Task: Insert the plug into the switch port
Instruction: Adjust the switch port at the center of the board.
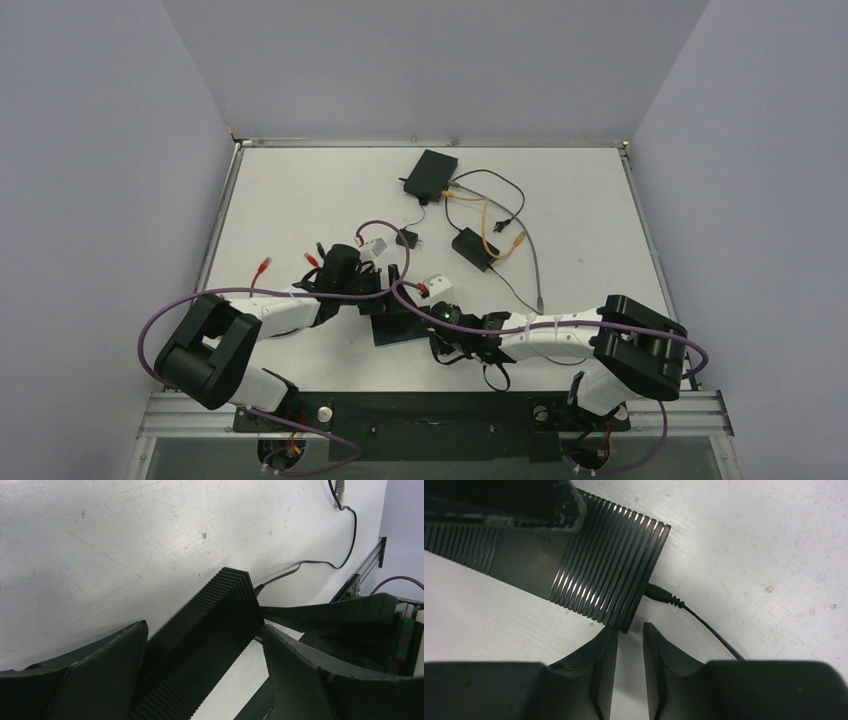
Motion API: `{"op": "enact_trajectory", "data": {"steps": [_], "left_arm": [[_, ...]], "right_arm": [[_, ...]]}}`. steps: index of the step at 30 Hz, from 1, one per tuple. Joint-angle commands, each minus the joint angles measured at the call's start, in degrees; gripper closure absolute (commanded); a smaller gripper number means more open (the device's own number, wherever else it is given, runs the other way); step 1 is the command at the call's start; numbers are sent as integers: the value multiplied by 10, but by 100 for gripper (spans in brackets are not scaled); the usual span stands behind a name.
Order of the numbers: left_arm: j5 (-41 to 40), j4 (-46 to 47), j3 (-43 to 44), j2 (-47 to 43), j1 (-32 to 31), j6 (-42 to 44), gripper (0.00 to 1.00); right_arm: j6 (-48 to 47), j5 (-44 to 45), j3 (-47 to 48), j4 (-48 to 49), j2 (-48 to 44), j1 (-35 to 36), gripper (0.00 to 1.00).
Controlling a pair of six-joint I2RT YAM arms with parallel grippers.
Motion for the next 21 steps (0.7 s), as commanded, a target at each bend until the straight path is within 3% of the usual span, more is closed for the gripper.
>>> {"op": "enact_trajectory", "data": {"steps": [1, 21], "left_arm": [[-1, -3, -4, -10, -2, 7, 17], [-43, -43, -28, -67, 18, -8, 17]], "right_arm": [[-12, 3, 26, 39, 21, -17, 78], [-36, -8, 109, 64, 93, -77, 77]]}}
